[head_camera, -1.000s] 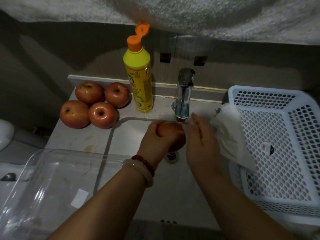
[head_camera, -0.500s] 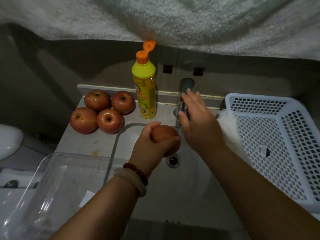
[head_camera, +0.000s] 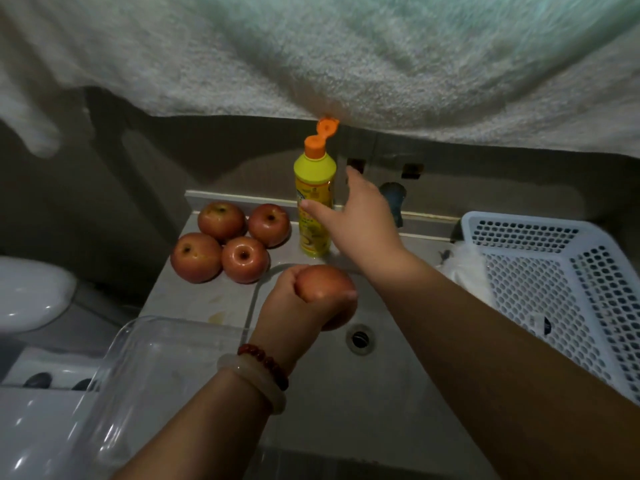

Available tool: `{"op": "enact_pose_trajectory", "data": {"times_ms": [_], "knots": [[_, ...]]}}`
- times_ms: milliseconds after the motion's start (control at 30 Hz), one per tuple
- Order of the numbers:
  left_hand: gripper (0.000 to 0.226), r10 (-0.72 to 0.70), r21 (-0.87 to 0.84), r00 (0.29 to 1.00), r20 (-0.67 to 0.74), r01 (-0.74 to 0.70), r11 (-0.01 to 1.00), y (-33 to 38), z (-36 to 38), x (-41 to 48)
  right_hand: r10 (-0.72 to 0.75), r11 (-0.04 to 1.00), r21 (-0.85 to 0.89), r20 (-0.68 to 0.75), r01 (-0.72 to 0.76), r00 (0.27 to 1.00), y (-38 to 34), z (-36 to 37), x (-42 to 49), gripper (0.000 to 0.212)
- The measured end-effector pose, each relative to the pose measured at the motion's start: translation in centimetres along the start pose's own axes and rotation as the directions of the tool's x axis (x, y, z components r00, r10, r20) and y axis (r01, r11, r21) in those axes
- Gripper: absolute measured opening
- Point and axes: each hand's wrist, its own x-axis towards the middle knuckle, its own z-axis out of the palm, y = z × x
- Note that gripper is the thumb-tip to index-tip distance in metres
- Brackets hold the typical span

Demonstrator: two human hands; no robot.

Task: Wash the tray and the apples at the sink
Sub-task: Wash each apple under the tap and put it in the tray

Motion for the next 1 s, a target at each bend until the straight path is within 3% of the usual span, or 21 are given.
{"op": "enact_pose_trajectory", "data": {"times_ms": [133,367,533,667,767,867,933,1000], "knots": [[0.054,0.043,0.032,0.999,-0.015,-0.042,0.999,-0.2,-1.4,-0.2,0.072,0.994,0.087,-0.017,-0.070,0.997,-0.2,2.1,2.8,0.082],[0.044,0.078,-0.004,0.997,0.001,-0.078,0.997,-0.4,-2.5,-0.3,0.054,0.995,0.083,-0.090,-0.047,0.994,0.4,3.9,3.1,0.060],[0.054,0.092,0.000,0.996,-0.005,-0.092,0.996,-0.7,-3.1,-1.0,-0.121,0.968,0.186,-0.241,0.168,0.963,0.4,2.0,-0.4,0.048],[0.061,0.136,0.028,0.991,0.002,-0.136,0.990,-0.7,-3.2,-1.2,-0.216,0.847,0.381,-0.392,0.371,0.894,-1.3,-2.1,-3.9,0.044],[0.071,0.186,0.076,0.982,0.028,-0.188,0.979,-0.5,-3.1,-1.0,-0.252,0.775,0.458,-0.408,0.436,0.877,-1.9,-5.6,-6.2,0.045],[0.077,0.241,0.116,0.968,0.069,-0.247,0.962,-0.4,-2.7,-0.9,-0.287,0.863,0.360,-0.228,0.355,0.930,-1.6,-8.5,-7.3,0.045],[0.080,0.271,0.124,0.959,0.088,-0.280,0.952,-0.4,-2.3,-0.8,-0.310,0.937,0.134,-0.103,0.322,0.945,-0.4,-9.4,-7.6,0.046],[0.079,0.296,0.110,0.951,0.091,-0.305,0.946,-0.4,-2.0,-0.8,-0.329,0.938,-0.125,-0.024,0.323,0.944,1.1,-9.1,-7.7,0.051]]}}
